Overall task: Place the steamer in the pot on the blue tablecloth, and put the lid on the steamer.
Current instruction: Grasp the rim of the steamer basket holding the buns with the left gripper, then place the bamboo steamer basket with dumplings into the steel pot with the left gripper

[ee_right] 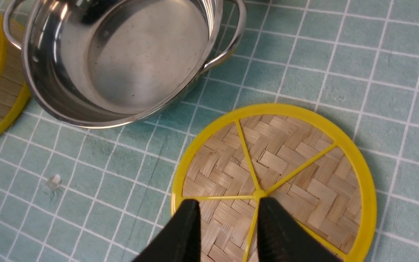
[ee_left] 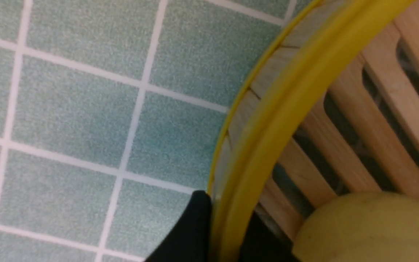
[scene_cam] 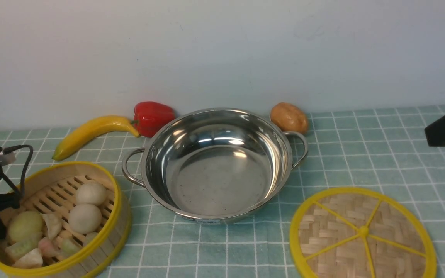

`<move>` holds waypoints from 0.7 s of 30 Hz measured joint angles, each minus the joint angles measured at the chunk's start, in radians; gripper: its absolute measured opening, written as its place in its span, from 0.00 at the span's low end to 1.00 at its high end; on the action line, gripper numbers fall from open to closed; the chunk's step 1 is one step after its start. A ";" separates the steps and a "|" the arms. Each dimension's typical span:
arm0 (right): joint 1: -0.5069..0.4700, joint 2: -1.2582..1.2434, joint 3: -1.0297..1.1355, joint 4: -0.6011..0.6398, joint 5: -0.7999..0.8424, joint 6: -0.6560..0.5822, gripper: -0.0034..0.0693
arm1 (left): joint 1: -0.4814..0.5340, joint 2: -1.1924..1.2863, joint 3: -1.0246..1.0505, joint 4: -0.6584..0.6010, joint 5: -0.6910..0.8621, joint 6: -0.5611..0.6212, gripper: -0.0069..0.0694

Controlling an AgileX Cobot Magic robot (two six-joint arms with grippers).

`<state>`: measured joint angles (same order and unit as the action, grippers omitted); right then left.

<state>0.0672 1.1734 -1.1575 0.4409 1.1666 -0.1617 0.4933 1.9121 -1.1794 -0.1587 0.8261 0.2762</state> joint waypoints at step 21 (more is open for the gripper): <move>0.000 0.000 0.000 0.001 0.037 0.000 0.38 | -0.307 -0.087 -0.511 0.060 0.375 -0.102 0.12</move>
<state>0.0672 1.1734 -1.1575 0.4421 1.2032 -0.1617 0.1859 1.8250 -1.6905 -0.0991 1.2011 0.1740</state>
